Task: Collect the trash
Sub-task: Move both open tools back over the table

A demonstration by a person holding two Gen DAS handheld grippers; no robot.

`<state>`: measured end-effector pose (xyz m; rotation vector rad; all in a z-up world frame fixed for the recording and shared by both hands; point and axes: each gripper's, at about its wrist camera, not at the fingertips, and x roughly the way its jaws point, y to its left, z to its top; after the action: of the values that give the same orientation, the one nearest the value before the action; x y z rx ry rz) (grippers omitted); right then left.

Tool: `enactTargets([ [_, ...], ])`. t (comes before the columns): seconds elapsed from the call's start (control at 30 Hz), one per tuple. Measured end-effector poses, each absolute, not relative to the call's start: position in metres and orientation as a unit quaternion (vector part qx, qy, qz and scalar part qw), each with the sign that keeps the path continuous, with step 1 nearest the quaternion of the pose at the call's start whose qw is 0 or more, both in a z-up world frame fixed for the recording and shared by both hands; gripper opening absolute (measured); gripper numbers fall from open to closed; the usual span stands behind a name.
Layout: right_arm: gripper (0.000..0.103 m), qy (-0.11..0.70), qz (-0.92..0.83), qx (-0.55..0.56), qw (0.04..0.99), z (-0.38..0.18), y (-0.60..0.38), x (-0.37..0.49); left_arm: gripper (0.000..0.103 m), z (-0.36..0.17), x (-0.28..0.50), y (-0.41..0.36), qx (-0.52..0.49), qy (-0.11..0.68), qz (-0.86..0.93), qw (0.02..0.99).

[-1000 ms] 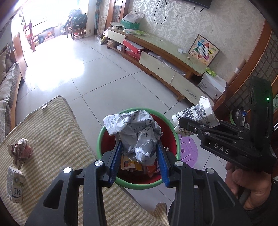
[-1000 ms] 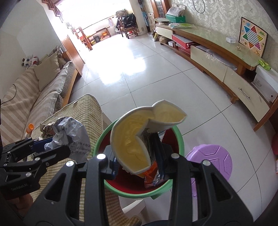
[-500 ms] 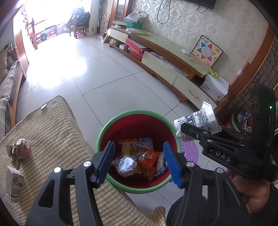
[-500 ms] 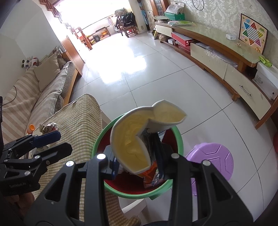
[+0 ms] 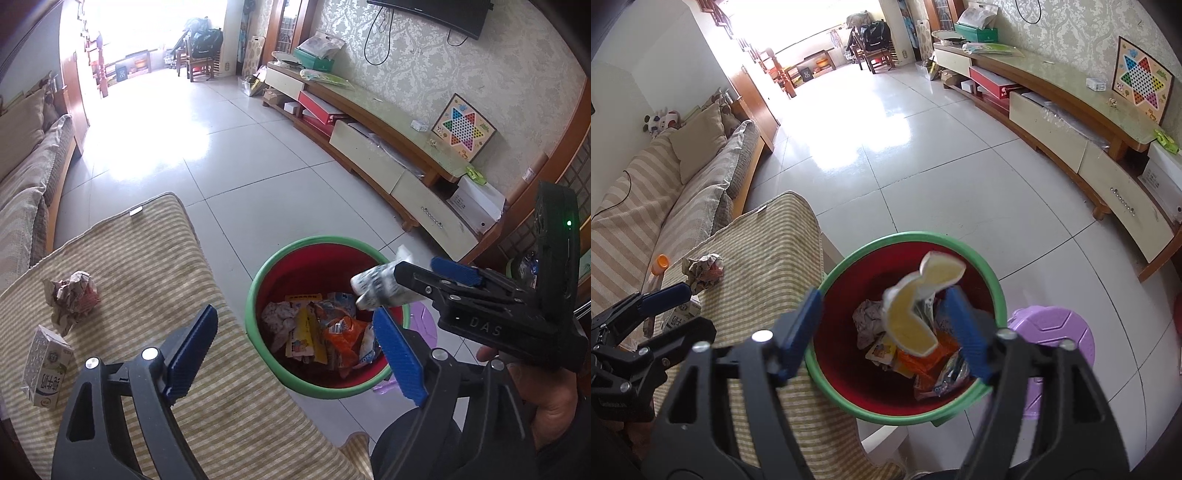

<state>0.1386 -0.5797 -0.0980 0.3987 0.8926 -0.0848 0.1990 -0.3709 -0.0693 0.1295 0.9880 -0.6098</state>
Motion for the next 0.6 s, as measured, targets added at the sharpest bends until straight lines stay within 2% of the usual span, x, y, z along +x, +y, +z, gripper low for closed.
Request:
enactTargets([
  [0.07, 0.091, 0.423, -0.040, 0.187, 0.886, -0.093, -0.576, 0.139, 0.082, -0.070, 0.198, -0.362, 0.058, 0.467, -0.283, 0.835],
  [0.13, 0.096, 0.419, -0.039, 0.185, 0.888, -0.088, -0.572, 0.141, 0.083, -0.070, 0.198, -0.353, 0.054, 0.468, -0.277, 0.837],
  [0.6, 0.098, 0.416, -0.027, 0.165, 0.894, -0.066, -0.524, 0.135, 0.085, -0.065, 0.177, -0.257, 0.017, 0.462, -0.226, 0.857],
])
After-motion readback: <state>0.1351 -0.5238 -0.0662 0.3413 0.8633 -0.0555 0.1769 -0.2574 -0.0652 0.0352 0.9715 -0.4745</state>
